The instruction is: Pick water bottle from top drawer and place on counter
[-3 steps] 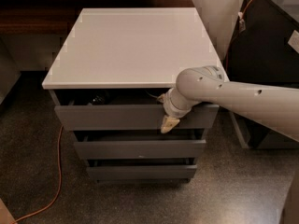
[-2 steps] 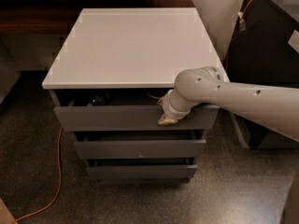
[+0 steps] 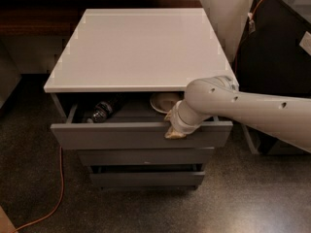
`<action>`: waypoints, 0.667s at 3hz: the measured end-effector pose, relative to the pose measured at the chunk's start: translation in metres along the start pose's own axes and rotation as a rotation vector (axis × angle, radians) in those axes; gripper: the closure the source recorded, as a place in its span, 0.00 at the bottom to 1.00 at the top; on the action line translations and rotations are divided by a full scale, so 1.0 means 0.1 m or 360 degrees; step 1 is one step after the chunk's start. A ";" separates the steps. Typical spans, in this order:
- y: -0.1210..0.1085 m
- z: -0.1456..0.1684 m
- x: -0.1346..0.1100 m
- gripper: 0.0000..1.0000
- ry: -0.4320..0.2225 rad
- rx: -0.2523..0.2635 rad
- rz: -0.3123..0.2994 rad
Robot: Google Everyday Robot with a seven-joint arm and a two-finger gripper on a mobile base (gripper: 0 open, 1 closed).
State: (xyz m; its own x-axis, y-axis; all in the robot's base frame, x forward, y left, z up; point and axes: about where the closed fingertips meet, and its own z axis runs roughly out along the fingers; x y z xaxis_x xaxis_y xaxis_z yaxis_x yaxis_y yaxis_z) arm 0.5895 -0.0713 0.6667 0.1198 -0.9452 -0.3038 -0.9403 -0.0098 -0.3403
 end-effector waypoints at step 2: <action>0.67 -0.26 -0.25 1.00 -0.0056 -0.0059 0.0098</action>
Offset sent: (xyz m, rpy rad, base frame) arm -0.1084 0.0215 0.0115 0.0777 0.0831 -0.0533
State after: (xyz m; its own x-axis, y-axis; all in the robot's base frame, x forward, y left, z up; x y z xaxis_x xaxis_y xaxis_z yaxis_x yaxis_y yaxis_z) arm 0.5151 -0.0568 0.6750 0.0717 -0.9322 -0.3548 -0.9573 0.0356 -0.2868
